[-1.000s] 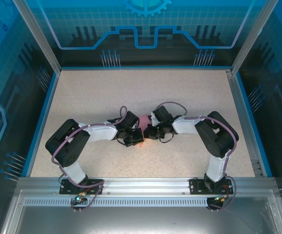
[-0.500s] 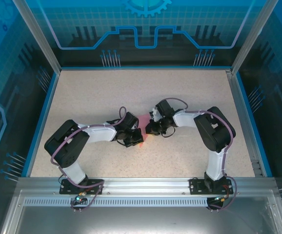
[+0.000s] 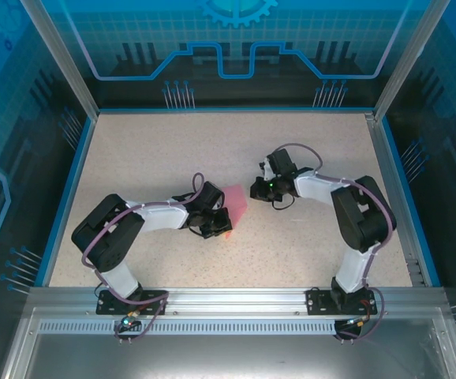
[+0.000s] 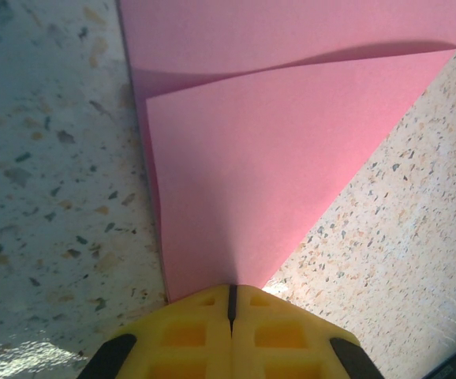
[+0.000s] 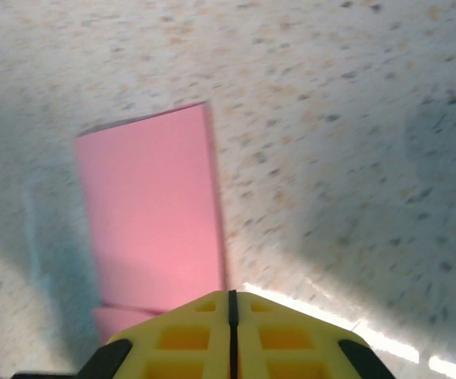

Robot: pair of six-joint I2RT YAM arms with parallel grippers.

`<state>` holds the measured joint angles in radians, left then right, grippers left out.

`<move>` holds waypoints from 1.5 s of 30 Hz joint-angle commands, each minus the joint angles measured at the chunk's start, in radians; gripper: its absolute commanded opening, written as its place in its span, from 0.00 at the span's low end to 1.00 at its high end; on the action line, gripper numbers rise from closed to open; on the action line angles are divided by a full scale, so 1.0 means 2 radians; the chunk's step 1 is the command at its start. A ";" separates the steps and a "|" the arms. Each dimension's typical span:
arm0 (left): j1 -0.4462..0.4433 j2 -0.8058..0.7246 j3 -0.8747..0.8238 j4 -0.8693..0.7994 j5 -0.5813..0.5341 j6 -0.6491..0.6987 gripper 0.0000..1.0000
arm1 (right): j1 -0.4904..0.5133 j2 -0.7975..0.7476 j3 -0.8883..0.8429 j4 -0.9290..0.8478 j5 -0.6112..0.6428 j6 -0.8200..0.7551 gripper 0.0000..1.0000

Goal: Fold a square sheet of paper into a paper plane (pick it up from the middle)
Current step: Third fold the triangle at the center of the table.

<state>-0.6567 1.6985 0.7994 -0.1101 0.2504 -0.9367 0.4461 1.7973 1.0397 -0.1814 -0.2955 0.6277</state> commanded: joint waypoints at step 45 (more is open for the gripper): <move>-0.016 -0.001 -0.029 -0.049 0.008 0.046 0.04 | 0.083 0.091 -0.014 -0.038 -0.004 0.045 0.06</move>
<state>-0.6708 1.6981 0.7990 -0.0914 0.2401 -0.8806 0.6182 1.9018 1.0252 -0.1589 -0.3805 0.7250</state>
